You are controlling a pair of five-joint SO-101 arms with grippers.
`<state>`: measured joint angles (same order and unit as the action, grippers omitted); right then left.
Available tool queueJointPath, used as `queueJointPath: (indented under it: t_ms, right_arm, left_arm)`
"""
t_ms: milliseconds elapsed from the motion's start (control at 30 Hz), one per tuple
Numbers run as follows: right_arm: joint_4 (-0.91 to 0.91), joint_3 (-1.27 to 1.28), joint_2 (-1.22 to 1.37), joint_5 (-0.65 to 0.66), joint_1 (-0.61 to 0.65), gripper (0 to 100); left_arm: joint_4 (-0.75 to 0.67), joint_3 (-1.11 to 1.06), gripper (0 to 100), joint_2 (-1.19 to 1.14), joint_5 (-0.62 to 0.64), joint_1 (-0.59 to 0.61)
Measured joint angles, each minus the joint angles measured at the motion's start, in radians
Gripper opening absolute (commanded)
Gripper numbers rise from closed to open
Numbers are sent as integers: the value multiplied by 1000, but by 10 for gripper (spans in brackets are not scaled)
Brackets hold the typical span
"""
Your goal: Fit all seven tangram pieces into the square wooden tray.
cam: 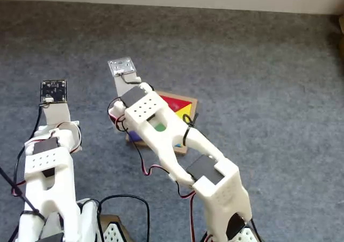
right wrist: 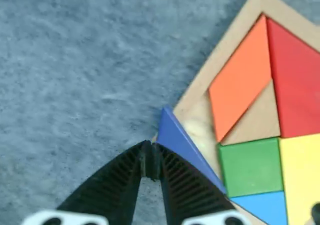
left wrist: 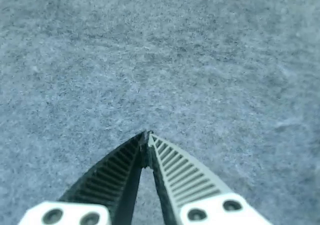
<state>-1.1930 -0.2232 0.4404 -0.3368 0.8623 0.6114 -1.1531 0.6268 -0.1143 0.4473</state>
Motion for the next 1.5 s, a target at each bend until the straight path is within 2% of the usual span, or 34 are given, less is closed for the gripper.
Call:
queueJointPath:
  t_ms: [300, 633, 867, 1267, 1500]
  right_arm:
    - [94, 104, 0, 0, 12, 5]
    - [149, 164, 0, 2, -91, 5]
    - [152, 164, 0, 2, -98, 5]
    - [-72, 150, -132, 2, -98, 5]
    - [-89, 123, 3, 5, -103, 5]
  left_arm:
    - [-2, 0, 17, 0, 3, 0]
    - [-3, 0, 17, 0, 3, 0]
    - [-3, 0, 17, 0, 3, 0]
    - [-3, 0, 17, 0, 3, 0]
    - [-3, 0, 17, 0, 3, 0]
